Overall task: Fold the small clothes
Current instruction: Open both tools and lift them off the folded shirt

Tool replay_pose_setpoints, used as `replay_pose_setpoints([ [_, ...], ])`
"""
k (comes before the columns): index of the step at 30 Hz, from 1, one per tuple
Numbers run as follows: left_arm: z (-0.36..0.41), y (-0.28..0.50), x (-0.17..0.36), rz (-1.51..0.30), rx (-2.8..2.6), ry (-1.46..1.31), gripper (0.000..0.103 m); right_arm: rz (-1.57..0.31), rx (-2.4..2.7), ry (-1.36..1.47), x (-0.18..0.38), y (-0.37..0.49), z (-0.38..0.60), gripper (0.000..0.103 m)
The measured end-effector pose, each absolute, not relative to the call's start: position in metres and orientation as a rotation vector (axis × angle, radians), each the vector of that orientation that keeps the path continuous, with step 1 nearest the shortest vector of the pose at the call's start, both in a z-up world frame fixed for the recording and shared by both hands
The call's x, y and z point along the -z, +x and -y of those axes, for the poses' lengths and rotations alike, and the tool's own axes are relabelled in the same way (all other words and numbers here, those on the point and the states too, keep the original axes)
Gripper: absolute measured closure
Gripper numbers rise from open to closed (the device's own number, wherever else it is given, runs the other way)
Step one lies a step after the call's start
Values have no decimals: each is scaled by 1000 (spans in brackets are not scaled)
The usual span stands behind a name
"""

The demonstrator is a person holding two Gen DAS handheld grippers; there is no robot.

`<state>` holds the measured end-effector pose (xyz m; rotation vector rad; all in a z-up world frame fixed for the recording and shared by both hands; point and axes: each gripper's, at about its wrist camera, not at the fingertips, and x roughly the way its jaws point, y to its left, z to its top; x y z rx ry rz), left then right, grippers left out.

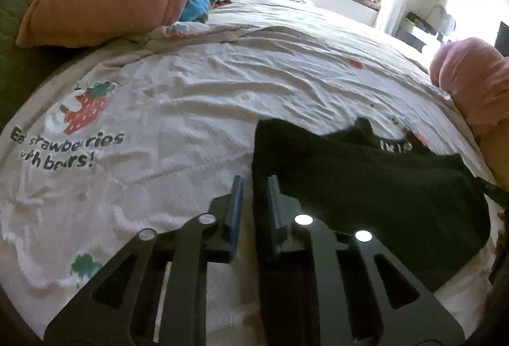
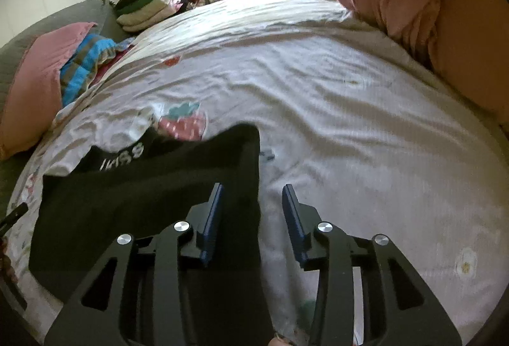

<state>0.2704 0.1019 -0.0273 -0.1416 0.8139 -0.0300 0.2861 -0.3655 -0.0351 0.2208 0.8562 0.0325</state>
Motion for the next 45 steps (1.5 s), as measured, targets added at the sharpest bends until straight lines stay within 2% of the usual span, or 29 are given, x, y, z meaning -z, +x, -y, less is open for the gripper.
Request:
replay_pose_setpoints([
  [5, -96, 252, 30, -863, 68, -184, 87, -896, -87, 296, 42, 264, 371, 66],
  [12, -67, 231, 31, -905, 144, -178, 72, -909, -152, 339, 40, 237, 372, 66],
  [16, -59, 227, 42, -943, 140, -167, 71, -913, -163, 339, 40, 227, 375, 67],
  [17, -57, 225, 44, -949, 145, -167, 71, -912, -163, 343, 41, 226, 376, 72],
  [18, -54, 225, 45, -955, 146, -161, 71, -911, -166, 347, 41, 225, 376, 84],
  [20, -46, 223, 48, -971, 144, -126, 71, -910, -167, 337, 41, 223, 377, 95],
  [24, -44, 221, 57, -1010, 135, -111, 71, -884, -156, 321, 33, 215, 378, 97],
  [31, -42, 217, 59, -1012, 134, -110, 71, -935, -78, 248, 47, 214, 377, 96],
  [37, -41, 214, 56, -1001, 134, -110, 71, -906, -53, 215, 43, 207, 370, 92],
  [40, -40, 213, 55, -996, 138, -110, 70, -898, -39, 196, 42, 203, 367, 84],
  [42, -40, 211, 54, -992, 140, -110, 68, -893, -33, 194, 40, 201, 366, 73],
  [45, -38, 209, 52, -989, 146, -111, 68, -885, -29, 195, 39, 196, 366, 70],
])
